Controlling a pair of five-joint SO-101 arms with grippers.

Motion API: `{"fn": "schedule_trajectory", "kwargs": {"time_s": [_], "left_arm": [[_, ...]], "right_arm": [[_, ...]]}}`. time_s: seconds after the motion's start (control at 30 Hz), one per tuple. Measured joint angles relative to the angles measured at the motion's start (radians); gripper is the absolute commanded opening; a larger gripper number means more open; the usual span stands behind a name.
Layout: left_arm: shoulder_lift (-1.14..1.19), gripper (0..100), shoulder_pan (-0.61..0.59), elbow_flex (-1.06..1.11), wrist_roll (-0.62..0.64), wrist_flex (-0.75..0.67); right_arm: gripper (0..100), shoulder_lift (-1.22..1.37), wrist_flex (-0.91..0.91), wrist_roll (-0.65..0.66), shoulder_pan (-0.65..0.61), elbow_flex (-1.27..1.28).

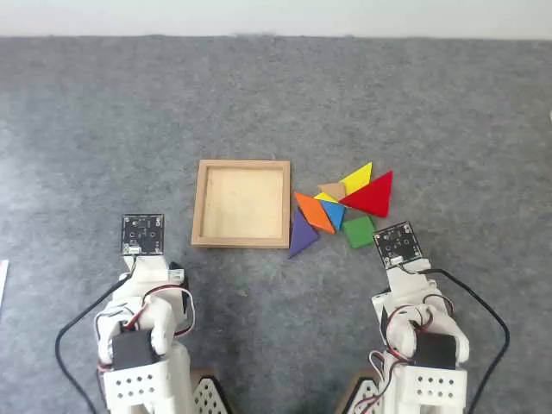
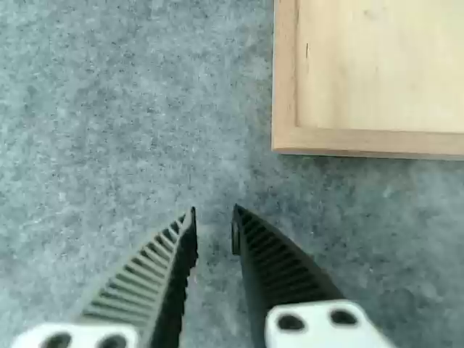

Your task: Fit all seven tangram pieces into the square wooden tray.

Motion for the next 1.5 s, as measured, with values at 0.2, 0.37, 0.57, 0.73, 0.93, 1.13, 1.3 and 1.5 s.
{"fn": "schedule_trajectory", "kwargs": {"time_s": [0.2,0.37,0.57,0.73,0.93,1.13,1.3,1.5], "left_arm": [[0.0,8,0.0,0.0,0.0,0.0],[0.0,8,0.0,0.0,0.0,0.0],[0.0,8,0.0,0.0,0.0,0.0],[0.0,8,0.0,0.0,0.0,0.0],[0.0,8,0.0,0.0,0.0,0.0],[0.0,8,0.0,0.0,0.0,0.0],[0.0,8,0.0,0.0,0.0,0.0],[0.0,8,0.0,0.0,0.0,0.0]], "right_arm": [[0.8,0.0,0.0,0.0,0.0,0.0],[0.9,0.0,0.0,-0.002,-0.015,0.0],[0.8,0.0,0.0,0.0,-0.15,0.0],[0.9,0.0,-0.008,0.0,-0.08,0.0],[1.0,-0.002,-0.106,0.19,-0.049,-0.101],[6.6,0.178,-0.124,0.106,-0.051,-0.342],[6.9,0.578,-0.135,0.075,-0.127,-0.589],[7.0,1.023,-0.161,-0.008,-0.245,-0.838]]}}
